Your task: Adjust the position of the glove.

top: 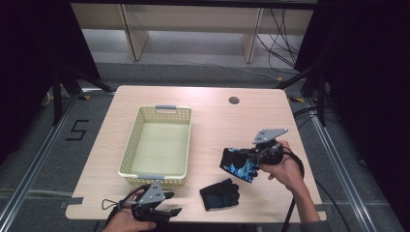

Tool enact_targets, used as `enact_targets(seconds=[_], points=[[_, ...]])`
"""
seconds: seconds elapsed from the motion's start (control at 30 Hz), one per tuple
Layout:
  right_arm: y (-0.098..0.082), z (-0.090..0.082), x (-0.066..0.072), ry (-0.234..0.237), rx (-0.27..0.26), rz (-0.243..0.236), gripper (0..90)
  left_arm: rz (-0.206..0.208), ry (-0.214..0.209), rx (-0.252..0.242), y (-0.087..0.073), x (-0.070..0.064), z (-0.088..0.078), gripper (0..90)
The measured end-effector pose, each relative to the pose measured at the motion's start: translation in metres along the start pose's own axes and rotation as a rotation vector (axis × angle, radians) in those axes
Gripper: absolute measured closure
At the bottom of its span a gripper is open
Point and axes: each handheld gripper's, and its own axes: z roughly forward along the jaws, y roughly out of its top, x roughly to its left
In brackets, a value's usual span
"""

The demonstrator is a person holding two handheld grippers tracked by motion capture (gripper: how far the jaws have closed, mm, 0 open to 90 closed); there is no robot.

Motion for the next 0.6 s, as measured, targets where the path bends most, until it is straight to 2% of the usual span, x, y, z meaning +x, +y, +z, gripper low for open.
enact_targets(seconds=[0.03, 0.07, 0.13, 0.17, 0.2, 0.23, 0.27, 0.33, 0.37, 0.4, 0.43, 0.47, 0.5, 0.53, 0.57, 0.6], points=[[-0.001, 0.002, 0.004, 0.019, -0.004, -0.023, 87.2, 0.03, -0.003, 0.001, 0.001, 0.001, 0.0, 41.5], [-0.002, 0.004, 0.011, 0.05, 0.005, -0.022, 87.2, 0.024, -0.003, 0.001, 0.001, 0.001, 0.0, 41.3], [-0.003, 0.009, 0.018, 0.077, 0.017, -0.062, 87.2, 0.032, 0.0, 0.01, 0.0, 0.0, 0.001, 41.0], [-0.004, 0.012, 0.024, 0.101, 0.028, -0.078, 87.2, 0.007, 0.0, 0.008, 0.0, -0.001, 0.002, 40.8], [-0.005, 0.014, 0.027, 0.118, 0.036, -0.081, 87.2, -0.001, -0.009, 0.001, 0.0, -0.002, 0.002, 40.8], [-0.005, 0.018, 0.031, 0.144, 0.029, -0.102, 87.2, 0.027, -0.007, 0.005, 0.0, -0.001, 0.002, 40.8], [-0.006, 0.023, 0.039, 0.192, 0.038, -0.116, 87.2, 0.007, -0.008, 0.006, 0.0, -0.002, 0.003, 40.4], [-0.006, 0.025, 0.041, 0.202, 0.046, -0.122, 87.2, 0.01, -0.008, 0.009, 0.001, -0.002, 0.003, 40.3], [-0.006, 0.029, 0.044, 0.23, 0.054, -0.149, 87.1, 0.005, -0.014, 0.01, 0.001, -0.002, 0.003, 40.0], [-0.006, 0.032, 0.045, 0.241, 0.051, -0.169, 87.1, 0.021, -0.001, 0.015, 0.001, -0.002, 0.003, 40.0], [-0.006, 0.034, 0.048, 0.249, 0.062, -0.162, 87.1, 0.028, -0.015, 0.007, 0.001, -0.002, 0.003, 39.9], [-0.007, 0.039, 0.051, 0.277, 0.078, -0.17, 87.1, 0.027, -0.02, 0.013, 0.001, -0.003, 0.004, 39.1], [-0.007, 0.039, 0.051, 0.277, 0.078, -0.17, 87.1, 0.027, -0.02, 0.013, 0.001, -0.003, 0.004, 37.2], [-0.008, 0.046, 0.052, 0.305, 0.086, -0.192, 87.1, 0.005, -0.017, 0.019, 0.001, -0.005, 0.005, 35.3], [-0.008, 0.046, 0.052, 0.305, 0.086, -0.192, 87.1, 0.005, -0.017, 0.019, 0.001, -0.005, 0.005, 35.2], [-0.008, 0.049, 0.052, 0.315, 0.103, -0.195, 87.1, 0.024, -0.022, 0.019, 0.001, -0.004, 0.005, 34.9]])
